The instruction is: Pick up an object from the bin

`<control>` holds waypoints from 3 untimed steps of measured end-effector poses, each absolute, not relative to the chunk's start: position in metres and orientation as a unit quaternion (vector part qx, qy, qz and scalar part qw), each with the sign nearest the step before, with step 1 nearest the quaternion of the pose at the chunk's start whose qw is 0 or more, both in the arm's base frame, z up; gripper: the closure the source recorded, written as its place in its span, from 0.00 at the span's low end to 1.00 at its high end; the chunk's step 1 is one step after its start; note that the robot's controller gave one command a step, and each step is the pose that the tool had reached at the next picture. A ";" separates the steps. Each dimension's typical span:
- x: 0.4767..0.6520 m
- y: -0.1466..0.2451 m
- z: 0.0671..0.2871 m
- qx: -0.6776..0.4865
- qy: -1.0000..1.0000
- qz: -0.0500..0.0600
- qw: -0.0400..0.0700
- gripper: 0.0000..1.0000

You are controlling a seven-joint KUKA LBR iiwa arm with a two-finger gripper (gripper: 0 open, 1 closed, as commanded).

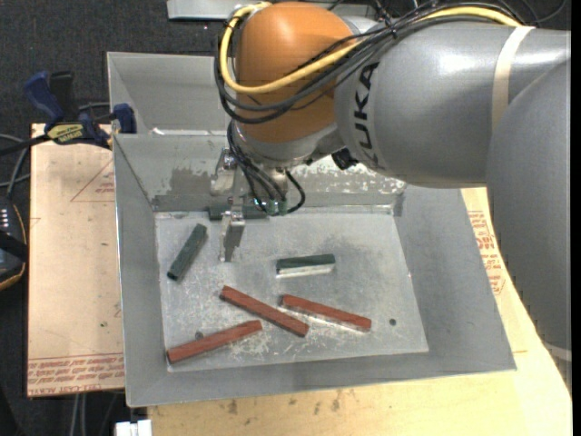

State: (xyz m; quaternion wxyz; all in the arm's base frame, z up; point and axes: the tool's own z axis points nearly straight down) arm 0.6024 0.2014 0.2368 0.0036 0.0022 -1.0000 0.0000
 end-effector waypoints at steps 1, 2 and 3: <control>0.604 0.200 0.242 0.000 -1.000 -0.001 0.000 0.00; 0.604 0.210 0.202 0.036 -0.999 -0.001 -0.003 0.00; 0.600 0.224 0.166 0.143 -0.990 0.000 0.000 0.00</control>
Offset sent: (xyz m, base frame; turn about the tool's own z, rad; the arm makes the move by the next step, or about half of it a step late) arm -0.0043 0.0317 -0.1349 -0.2376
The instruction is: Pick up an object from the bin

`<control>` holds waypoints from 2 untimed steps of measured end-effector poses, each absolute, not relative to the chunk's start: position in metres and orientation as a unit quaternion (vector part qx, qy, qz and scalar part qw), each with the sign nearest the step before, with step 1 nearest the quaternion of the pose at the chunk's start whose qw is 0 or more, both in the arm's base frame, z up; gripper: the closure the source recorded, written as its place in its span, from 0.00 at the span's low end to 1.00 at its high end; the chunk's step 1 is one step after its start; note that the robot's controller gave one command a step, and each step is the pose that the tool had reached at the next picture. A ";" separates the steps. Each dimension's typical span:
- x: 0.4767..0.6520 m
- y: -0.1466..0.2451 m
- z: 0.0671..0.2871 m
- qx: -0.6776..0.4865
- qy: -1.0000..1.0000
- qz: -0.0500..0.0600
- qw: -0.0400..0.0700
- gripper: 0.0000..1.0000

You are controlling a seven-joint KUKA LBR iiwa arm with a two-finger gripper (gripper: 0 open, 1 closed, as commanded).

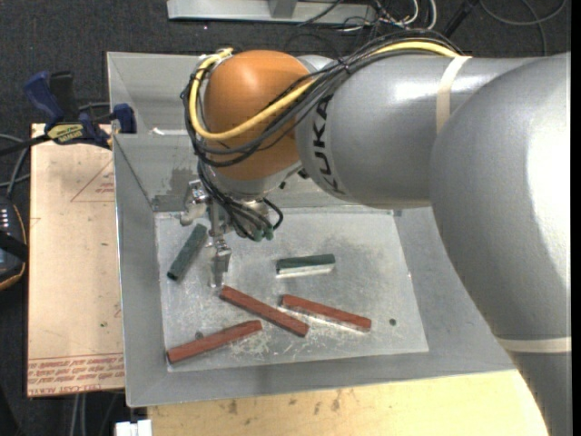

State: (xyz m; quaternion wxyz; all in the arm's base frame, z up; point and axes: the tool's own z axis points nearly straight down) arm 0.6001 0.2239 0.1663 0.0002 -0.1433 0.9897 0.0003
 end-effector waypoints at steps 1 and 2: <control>0.602 0.227 0.160 -0.163 0.987 0.001 0.002 0.00; 0.600 0.220 0.152 -0.192 0.981 -0.001 -0.008 0.00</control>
Offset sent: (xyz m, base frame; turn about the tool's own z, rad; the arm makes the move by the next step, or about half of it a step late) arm -0.0037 -0.0116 0.0679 -0.0894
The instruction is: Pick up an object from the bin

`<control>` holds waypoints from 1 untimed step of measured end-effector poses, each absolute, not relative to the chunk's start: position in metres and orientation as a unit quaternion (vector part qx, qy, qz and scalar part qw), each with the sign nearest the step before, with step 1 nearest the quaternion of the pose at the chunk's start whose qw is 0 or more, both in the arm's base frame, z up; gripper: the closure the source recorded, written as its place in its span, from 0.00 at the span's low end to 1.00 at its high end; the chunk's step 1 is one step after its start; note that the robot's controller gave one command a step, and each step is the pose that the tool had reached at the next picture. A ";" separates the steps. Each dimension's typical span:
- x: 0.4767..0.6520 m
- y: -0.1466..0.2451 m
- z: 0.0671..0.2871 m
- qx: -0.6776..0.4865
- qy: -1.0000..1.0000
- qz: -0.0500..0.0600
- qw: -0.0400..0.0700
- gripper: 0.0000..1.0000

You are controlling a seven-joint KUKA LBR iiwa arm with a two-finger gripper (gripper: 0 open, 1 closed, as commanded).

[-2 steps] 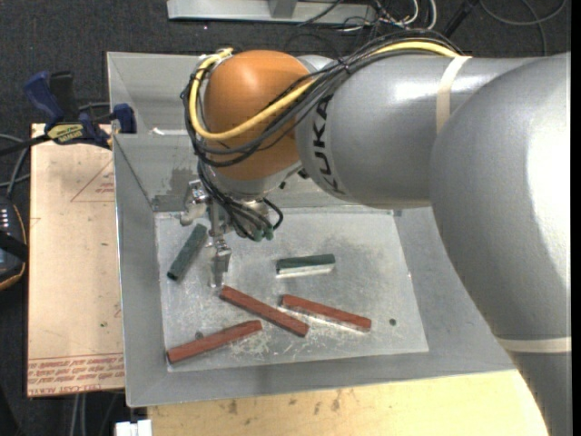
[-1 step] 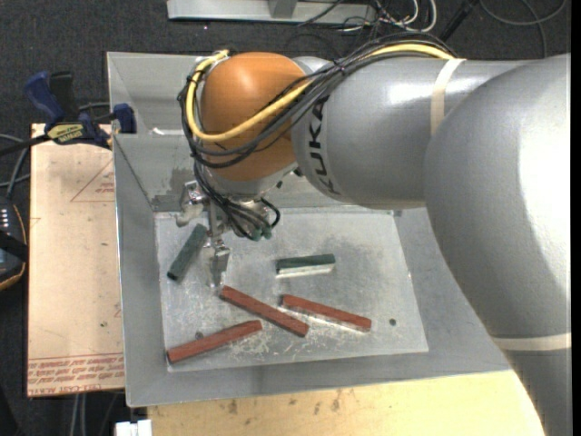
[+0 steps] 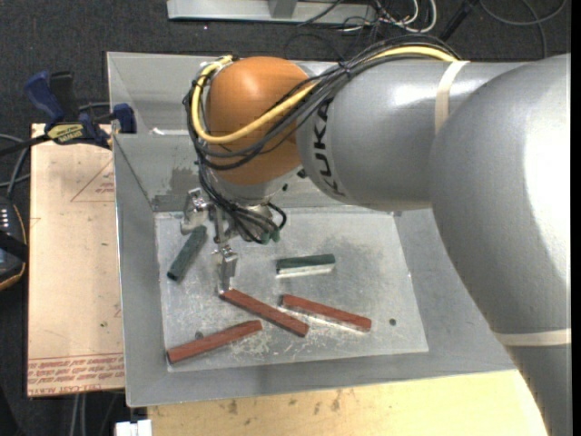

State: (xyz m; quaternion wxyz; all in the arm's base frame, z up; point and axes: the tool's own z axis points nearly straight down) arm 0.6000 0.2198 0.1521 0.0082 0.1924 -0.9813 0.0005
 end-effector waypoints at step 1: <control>0.624 0.232 0.083 0.308 -0.951 -0.003 -0.011 1.00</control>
Offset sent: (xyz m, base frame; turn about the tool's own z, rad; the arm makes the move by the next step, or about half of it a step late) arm 0.0000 0.0000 0.0000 0.0000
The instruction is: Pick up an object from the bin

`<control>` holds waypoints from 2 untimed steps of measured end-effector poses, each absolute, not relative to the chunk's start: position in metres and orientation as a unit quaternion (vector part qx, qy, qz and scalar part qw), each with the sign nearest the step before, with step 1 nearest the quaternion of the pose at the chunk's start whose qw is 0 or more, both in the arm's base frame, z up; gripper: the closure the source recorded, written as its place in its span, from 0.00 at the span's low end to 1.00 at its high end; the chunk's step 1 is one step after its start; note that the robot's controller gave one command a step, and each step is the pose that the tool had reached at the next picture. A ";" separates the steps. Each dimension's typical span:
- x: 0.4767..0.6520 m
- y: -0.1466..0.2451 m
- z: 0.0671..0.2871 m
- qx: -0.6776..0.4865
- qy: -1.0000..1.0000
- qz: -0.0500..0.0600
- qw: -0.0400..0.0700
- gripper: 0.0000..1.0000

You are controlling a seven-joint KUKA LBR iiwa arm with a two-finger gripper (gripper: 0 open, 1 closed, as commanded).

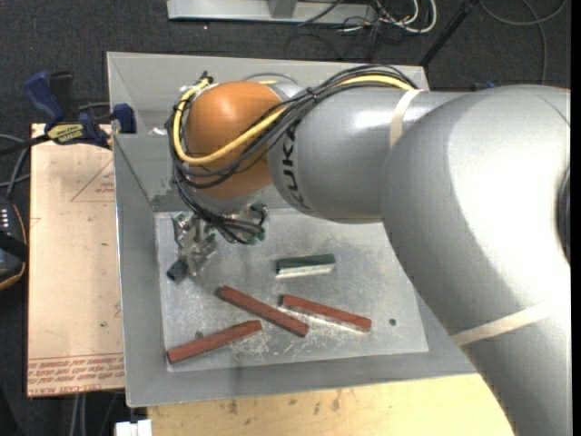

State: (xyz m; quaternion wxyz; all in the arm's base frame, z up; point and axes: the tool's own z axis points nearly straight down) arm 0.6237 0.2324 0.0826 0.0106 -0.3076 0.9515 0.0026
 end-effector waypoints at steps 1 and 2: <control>0.624 0.232 0.082 -0.308 0.951 0.003 0.010 1.00; 0.624 0.232 0.082 -0.308 0.951 0.003 0.010 1.00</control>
Offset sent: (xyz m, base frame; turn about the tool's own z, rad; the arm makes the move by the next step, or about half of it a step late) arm 0.0000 0.0000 0.0000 0.0000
